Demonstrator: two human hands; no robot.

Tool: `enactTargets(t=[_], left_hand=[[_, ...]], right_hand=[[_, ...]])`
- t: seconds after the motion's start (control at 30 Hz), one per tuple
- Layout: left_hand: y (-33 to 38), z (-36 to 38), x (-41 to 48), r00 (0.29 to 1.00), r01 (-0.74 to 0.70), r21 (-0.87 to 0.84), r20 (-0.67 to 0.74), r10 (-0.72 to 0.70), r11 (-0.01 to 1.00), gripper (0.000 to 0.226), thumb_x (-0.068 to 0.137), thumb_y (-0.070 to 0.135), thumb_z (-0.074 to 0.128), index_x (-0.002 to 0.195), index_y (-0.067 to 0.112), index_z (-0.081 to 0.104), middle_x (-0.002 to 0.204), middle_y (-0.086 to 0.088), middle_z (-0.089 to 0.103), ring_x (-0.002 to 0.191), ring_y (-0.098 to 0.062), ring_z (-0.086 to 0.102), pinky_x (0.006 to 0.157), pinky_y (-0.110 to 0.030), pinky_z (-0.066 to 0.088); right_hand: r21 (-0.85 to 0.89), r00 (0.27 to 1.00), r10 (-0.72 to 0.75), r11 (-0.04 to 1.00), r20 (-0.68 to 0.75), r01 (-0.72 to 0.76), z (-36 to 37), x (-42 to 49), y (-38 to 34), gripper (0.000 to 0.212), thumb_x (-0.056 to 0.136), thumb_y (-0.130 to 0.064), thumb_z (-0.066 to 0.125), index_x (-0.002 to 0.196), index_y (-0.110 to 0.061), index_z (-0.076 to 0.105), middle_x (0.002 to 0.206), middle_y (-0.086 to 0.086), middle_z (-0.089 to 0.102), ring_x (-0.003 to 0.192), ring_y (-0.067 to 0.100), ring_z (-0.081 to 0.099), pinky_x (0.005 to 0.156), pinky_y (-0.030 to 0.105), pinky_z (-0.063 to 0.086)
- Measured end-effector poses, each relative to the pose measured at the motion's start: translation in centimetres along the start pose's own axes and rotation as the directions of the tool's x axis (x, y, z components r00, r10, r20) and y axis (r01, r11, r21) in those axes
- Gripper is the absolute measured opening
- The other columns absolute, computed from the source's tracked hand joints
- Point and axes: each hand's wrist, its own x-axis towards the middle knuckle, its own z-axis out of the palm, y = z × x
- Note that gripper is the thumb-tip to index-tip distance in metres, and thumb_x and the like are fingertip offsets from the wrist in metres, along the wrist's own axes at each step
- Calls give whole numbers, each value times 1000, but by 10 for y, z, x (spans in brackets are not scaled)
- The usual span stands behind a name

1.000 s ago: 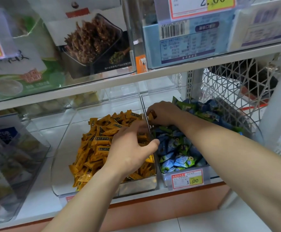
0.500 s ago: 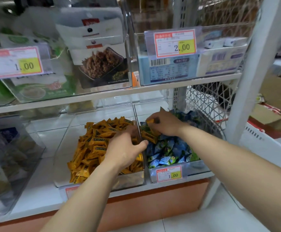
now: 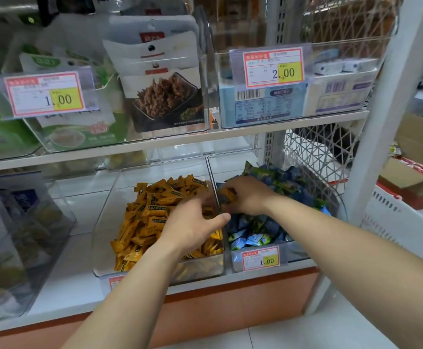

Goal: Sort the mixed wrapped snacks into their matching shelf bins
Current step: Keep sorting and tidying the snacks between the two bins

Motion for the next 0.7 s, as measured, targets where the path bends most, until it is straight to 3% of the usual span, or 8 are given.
enactTargets(t=[0.07,0.13,0.2,0.27,0.37,0.47,0.57,0.7], left_hand=[[2,-2,1,999,1,-16,-42,-2,1000,55,79,66,63,127,41,56,106,29,55,100,1,52,77,-13,38],[5,-3,2,995,-16,-12,-94,14,1000,57,80,66,60,129,37,56,116,23,61,107,-3,57,85,-22,46],[14,-3,2,991,-41,-56,-128,34,998,64,82,65,61,136,32,54,126,16,63,114,-5,58,94,-28,51],[24,0,1,989,-81,-182,-133,58,980,60,86,55,66,139,31,53,124,14,65,109,2,60,93,-27,54],[31,3,-1,991,-81,-340,-131,38,937,50,91,37,69,139,31,54,117,13,69,105,-1,64,87,-36,59],[33,3,-2,993,-22,-474,-109,-34,880,55,92,27,70,143,25,50,122,5,69,112,-9,65,92,-43,57],[37,2,-2,985,27,-604,-121,-126,796,55,92,20,69,144,23,49,121,-1,69,113,-13,65,94,-43,56],[41,0,-1,981,50,-747,-90,-175,663,48,98,15,60,143,27,50,113,-5,69,103,-20,68,81,-38,61]], right_hand=[[178,992,77,982,-105,-58,-14,-9,1,30,81,-39,77,93,-14,69,90,-3,68,84,19,65,69,29,46],[436,963,200,894,-178,-105,-24,-22,-4,34,81,-38,80,107,-18,71,102,-10,69,94,11,66,82,26,51],[725,949,278,683,-146,-88,-26,-35,-13,36,80,-31,82,111,-16,70,108,0,73,98,17,70,90,36,58],[875,952,290,480,-99,-55,-23,-46,-21,37,83,-21,80,115,-8,66,109,14,73,99,27,72,91,45,58],[926,947,300,378,-112,-10,-21,-54,-30,39,87,-16,76,117,6,61,110,24,71,102,35,70,92,49,57],[937,914,365,347,-178,44,-23,-57,-34,36,87,-11,75,110,11,58,108,30,68,100,40,69,87,47,60],[942,903,389,331,-184,50,-21,-55,-40,22,94,-16,68,105,3,66,105,24,71,98,37,71,84,43,61],[925,924,336,376,-184,48,-18,-53,-50,19,98,-19,62,108,-6,73,100,11,76,89,23,74,72,28,60]])
